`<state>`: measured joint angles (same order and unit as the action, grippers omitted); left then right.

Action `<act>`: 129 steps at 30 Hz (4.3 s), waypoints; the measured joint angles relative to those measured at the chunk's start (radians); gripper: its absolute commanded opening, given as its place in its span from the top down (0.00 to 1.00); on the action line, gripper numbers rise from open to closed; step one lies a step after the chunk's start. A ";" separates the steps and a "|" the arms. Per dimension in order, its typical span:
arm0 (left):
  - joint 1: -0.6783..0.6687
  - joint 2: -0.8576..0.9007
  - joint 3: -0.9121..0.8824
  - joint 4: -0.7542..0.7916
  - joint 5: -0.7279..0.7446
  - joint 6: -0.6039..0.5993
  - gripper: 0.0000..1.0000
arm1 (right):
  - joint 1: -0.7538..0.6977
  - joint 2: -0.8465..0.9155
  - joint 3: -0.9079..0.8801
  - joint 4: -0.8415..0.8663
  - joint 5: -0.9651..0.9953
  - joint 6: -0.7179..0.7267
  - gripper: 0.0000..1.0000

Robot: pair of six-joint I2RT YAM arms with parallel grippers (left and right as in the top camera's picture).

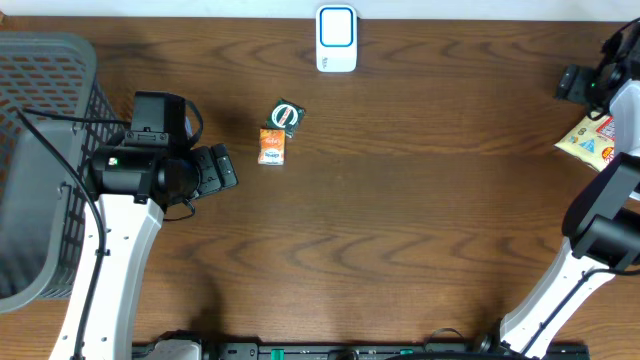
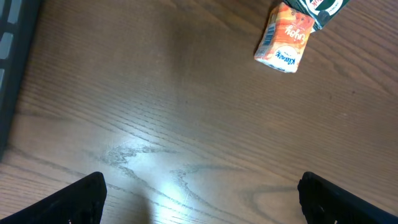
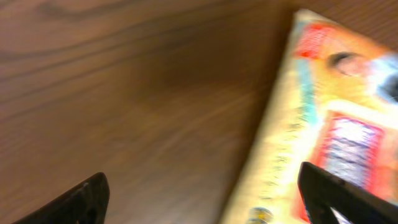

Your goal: Scan the item barcode

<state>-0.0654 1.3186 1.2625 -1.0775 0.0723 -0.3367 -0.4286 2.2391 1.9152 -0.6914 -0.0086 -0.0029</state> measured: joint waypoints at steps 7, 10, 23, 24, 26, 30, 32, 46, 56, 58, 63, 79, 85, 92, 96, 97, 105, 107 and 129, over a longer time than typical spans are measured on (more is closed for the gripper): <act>0.000 0.000 0.000 0.000 0.000 0.000 0.02 | 0.043 0.006 0.000 0.020 -0.403 0.018 0.05; 0.000 0.000 0.000 0.000 0.000 0.000 0.02 | 0.094 0.006 0.000 0.030 -0.584 0.051 0.03; 0.000 0.000 0.000 0.000 0.000 0.000 0.02 | 0.461 0.006 0.000 0.030 -0.715 0.102 0.01; 0.000 0.000 0.000 0.000 0.000 0.000 0.02 | 0.494 0.006 0.000 0.033 -0.700 0.102 0.01; 0.000 0.000 0.000 0.000 0.000 0.000 0.02 | 0.563 0.008 0.000 0.034 -0.661 0.102 0.00; 0.000 0.000 0.000 0.000 0.000 0.000 0.02 | 0.706 0.020 0.000 0.034 -0.592 0.102 0.01; 0.000 0.000 0.000 0.000 0.000 0.000 0.02 | 0.763 0.025 0.000 0.034 -0.570 0.102 0.01; 0.000 0.000 0.000 0.000 0.000 0.000 0.03 | 0.985 0.029 0.000 -0.007 -0.380 0.318 0.05; 0.000 0.000 0.000 0.000 0.000 0.000 0.02 | 0.983 0.029 0.000 -0.008 -0.361 0.485 0.43; 0.000 0.000 0.000 0.000 0.000 0.000 0.02 | 0.986 0.029 -0.007 -0.002 -0.333 0.493 0.41; 0.000 0.000 0.000 0.000 0.000 0.000 0.02 | 1.008 0.029 -0.098 0.058 -0.305 0.499 0.37; 0.000 0.000 0.000 0.000 0.000 0.000 0.02 | 1.035 0.031 -0.194 0.214 -0.347 0.517 0.43; 0.000 0.000 0.000 0.000 0.000 0.000 0.02 | 1.036 0.031 -0.276 0.316 -0.352 0.536 0.46; 0.000 0.000 0.000 0.000 0.000 0.000 0.02 | 1.036 0.031 -0.290 0.338 -0.359 0.566 0.51; 0.000 0.000 0.000 0.000 0.000 0.000 0.03 | 1.038 0.031 -0.290 0.350 -0.358 0.570 0.51; 0.000 0.000 0.000 0.000 0.000 0.000 0.02 | 1.039 0.031 -0.290 0.354 -0.358 0.571 0.51; 0.000 0.000 0.000 0.000 0.000 0.000 0.03 | 1.048 0.052 -0.289 0.390 -0.369 0.579 0.65; 0.000 0.000 0.000 0.000 0.000 0.000 0.02 | 1.048 0.057 -0.289 0.393 -0.373 0.585 0.70; 0.000 0.000 0.000 0.000 0.000 0.000 0.02 | 0.926 0.069 -0.290 0.367 -0.592 0.558 0.99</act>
<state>-0.0654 1.3186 1.2625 -1.0775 0.0727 -0.3367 0.4976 2.3085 1.6257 -0.3244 -0.6003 0.5549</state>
